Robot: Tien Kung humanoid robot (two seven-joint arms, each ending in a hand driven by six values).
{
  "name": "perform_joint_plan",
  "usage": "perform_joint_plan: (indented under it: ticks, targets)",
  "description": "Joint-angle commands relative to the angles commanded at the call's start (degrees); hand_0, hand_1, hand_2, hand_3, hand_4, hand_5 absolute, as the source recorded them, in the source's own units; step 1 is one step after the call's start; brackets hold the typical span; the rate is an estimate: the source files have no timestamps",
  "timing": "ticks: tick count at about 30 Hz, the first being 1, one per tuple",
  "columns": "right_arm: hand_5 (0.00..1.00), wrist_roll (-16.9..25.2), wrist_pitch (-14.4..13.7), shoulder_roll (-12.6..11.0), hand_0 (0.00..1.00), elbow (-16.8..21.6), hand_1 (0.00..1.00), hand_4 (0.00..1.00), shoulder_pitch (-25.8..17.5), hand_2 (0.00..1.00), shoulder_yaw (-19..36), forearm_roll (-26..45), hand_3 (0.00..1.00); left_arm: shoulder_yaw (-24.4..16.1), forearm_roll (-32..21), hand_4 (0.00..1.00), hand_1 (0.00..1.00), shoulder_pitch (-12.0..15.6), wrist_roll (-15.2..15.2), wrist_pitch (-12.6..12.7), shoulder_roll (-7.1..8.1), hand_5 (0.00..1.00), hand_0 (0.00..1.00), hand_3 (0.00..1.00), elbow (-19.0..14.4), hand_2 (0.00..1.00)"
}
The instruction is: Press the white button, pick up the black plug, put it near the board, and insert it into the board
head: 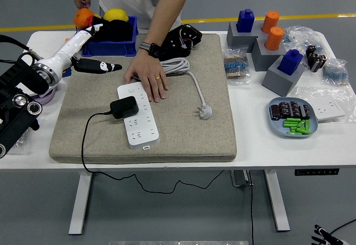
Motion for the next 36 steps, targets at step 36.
perform_joint_plan:
  ticks: [36]
  targets:
    - [0.455, 0.03, -0.09, 0.23, 0.777, 0.00, 0.663, 0.711, -0.36, 0.641, 0.82, -0.43, 0.619, -19.19, 1.66, 0.954, 0.998, 5.12, -2.55, 4.31, -0.82, 0.400, 0.978, 0.992, 15.24, 0.998]
